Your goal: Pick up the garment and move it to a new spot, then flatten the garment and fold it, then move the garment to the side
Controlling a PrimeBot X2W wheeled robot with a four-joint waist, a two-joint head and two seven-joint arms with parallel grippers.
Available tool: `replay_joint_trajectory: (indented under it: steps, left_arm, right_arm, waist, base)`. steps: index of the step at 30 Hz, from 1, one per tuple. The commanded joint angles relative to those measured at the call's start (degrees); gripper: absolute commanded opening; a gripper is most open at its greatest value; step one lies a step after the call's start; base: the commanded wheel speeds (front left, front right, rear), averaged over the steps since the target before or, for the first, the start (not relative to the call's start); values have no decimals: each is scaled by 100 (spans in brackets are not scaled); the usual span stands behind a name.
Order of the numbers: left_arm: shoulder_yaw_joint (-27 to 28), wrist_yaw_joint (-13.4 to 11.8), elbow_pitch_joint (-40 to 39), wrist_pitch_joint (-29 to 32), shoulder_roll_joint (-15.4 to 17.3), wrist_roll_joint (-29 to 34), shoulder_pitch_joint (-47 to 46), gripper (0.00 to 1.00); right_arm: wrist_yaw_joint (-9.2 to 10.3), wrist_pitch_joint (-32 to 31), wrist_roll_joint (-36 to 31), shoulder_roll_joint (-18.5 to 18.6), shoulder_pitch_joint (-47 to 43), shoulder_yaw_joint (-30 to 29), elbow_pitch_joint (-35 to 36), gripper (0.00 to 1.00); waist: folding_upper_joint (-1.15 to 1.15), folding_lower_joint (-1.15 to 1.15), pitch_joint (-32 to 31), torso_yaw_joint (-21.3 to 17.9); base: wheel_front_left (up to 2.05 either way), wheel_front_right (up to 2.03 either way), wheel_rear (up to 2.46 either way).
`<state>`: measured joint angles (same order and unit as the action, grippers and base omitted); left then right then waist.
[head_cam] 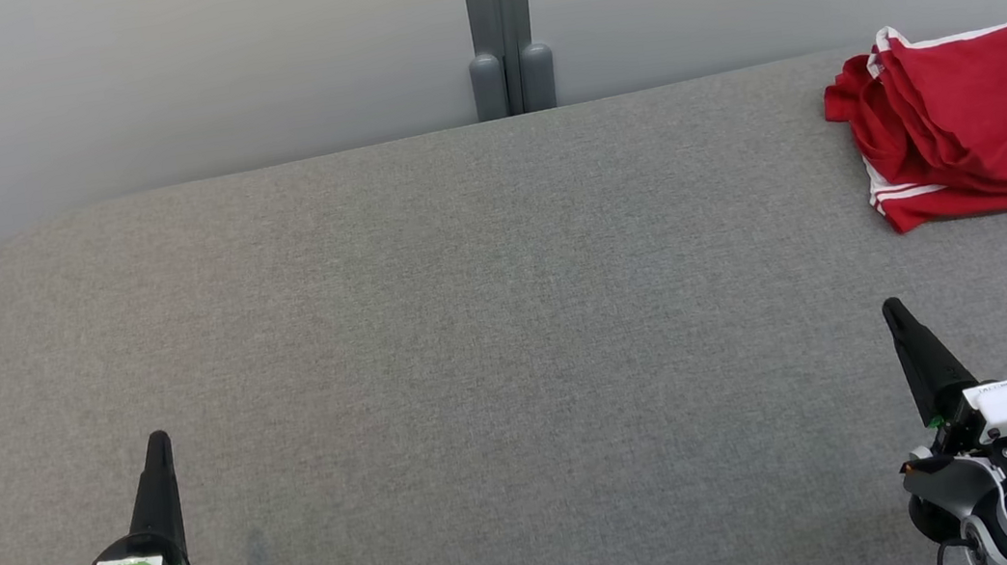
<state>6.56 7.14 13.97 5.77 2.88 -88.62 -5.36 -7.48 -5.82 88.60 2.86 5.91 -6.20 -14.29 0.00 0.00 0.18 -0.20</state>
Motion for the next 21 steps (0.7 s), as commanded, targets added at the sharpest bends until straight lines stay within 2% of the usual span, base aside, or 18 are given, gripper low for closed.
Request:
replay_joint_trajectory:
  steps: [1,8,21]
  left_arm:
    - [0,43,6,28,2,-107,-110,0]
    - [-1,54,17,97,0,-402,-131,0]
    - [-2,54,16,99,-1,-384,-123,0]
  right_arm:
    - [-2,-31,125,4,50,-21,38,0]
    - [-2,-87,398,3,47,-46,41,0]
    - [-2,-88,397,4,46,-44,40,0]
  waist:
    - [0,0,0,3]
    - [0,0,-1,19]
    - [0,0,-1,20]
  base:
    - [0,0,0]
    - [0,0,0]
    - [0,0,0]
